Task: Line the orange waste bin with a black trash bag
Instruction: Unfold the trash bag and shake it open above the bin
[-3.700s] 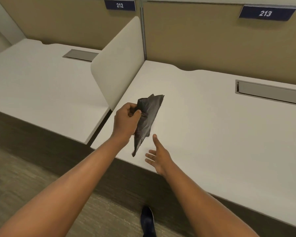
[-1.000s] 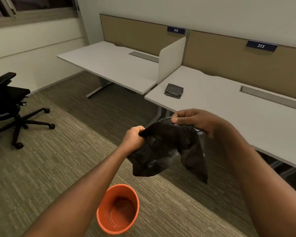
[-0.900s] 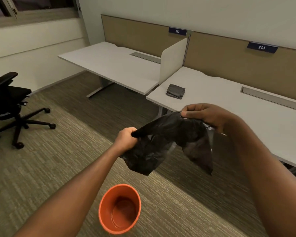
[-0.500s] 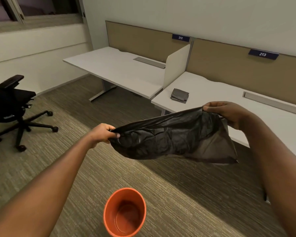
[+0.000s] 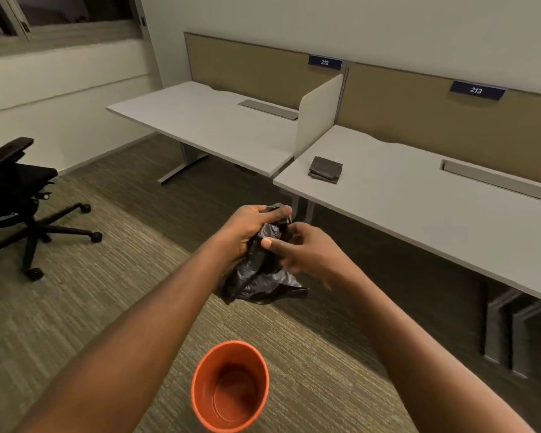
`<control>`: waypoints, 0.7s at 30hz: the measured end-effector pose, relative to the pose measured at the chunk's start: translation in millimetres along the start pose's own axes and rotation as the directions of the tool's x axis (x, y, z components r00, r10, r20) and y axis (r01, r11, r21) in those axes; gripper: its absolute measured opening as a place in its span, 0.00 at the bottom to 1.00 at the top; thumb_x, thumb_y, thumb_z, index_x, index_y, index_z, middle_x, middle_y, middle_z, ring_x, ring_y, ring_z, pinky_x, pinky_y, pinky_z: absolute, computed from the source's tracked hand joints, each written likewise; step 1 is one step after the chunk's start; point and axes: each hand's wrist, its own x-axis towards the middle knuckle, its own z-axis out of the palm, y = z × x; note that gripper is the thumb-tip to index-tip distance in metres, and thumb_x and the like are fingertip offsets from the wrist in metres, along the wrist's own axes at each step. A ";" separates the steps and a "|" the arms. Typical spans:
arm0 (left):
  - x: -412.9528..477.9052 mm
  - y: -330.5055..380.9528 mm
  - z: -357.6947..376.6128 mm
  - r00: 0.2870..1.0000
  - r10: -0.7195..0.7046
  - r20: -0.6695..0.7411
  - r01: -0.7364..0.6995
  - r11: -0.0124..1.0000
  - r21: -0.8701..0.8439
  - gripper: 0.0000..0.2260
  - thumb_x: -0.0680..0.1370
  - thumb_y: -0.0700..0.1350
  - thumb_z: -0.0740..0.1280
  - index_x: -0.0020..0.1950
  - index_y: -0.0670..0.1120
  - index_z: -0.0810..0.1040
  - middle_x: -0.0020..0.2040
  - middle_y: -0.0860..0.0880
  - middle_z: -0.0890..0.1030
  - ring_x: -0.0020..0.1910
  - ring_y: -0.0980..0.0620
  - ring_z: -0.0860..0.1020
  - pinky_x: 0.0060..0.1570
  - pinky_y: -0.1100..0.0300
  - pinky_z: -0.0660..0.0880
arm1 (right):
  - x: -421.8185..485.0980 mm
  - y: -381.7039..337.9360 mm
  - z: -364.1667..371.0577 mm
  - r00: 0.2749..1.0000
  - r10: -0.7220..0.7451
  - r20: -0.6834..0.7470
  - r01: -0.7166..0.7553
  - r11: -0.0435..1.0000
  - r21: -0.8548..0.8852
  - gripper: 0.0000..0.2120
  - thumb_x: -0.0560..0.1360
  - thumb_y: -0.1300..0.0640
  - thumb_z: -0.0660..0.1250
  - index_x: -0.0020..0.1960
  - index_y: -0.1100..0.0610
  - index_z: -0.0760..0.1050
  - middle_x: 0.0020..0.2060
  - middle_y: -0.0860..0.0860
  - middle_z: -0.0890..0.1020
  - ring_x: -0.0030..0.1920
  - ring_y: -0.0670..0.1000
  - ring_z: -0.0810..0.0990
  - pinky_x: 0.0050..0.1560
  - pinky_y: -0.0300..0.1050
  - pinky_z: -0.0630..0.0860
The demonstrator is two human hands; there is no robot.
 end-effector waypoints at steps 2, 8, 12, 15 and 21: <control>3.4 -7.5 12.4 1.000 -0.025 0.017 0.025 1.000 -0.016 0.24 0.60 0.56 0.82 0.49 0.43 0.85 0.45 0.42 0.88 0.44 0.43 0.87 0.41 0.53 0.83 | 0.4 9.4 5.1 0.999 0.048 -0.010 -0.046 0.990 0.133 0.18 0.73 0.47 0.76 0.58 0.54 0.78 0.47 0.54 0.87 0.41 0.49 0.87 0.47 0.48 0.85; 10.8 -22.7 9.6 0.996 -0.074 0.051 0.074 0.997 -0.006 0.33 0.55 0.61 0.82 0.51 0.43 0.82 0.30 0.50 0.74 0.24 0.55 0.69 0.24 0.63 0.68 | -4.6 32.4 -18.5 0.994 0.086 -0.066 -0.057 0.930 0.363 0.07 0.79 0.58 0.70 0.53 0.62 0.81 0.41 0.57 0.84 0.34 0.47 0.81 0.33 0.37 0.79; 9.8 -28.8 -0.9 0.995 -0.068 0.072 0.058 0.989 0.136 0.25 0.64 0.55 0.79 0.53 0.42 0.81 0.29 0.51 0.75 0.24 0.56 0.70 0.22 0.64 0.68 | -4.3 48.1 -31.2 0.984 0.118 -0.136 -0.063 0.934 0.352 0.06 0.79 0.57 0.70 0.52 0.58 0.83 0.45 0.54 0.86 0.41 0.46 0.83 0.34 0.34 0.77; 8.3 -32.7 0.9 0.992 -0.084 0.099 0.068 0.985 0.158 0.26 0.67 0.58 0.76 0.56 0.41 0.80 0.39 0.45 0.82 0.34 0.51 0.81 0.35 0.58 0.77 | -3.6 59.1 -32.6 0.976 0.123 -0.178 -0.045 0.920 0.389 0.06 0.79 0.59 0.70 0.55 0.55 0.82 0.48 0.54 0.86 0.45 0.47 0.85 0.36 0.34 0.78; 2.2 -46.4 23.9 0.962 -0.173 0.211 0.116 0.959 0.260 0.15 0.75 0.52 0.74 0.55 0.42 0.82 0.46 0.44 0.87 0.45 0.47 0.84 0.45 0.52 0.80 | -2.1 73.6 -21.5 0.971 0.111 -0.212 -0.028 0.932 0.362 0.12 0.78 0.62 0.69 0.60 0.52 0.77 0.43 0.51 0.84 0.41 0.43 0.85 0.37 0.34 0.78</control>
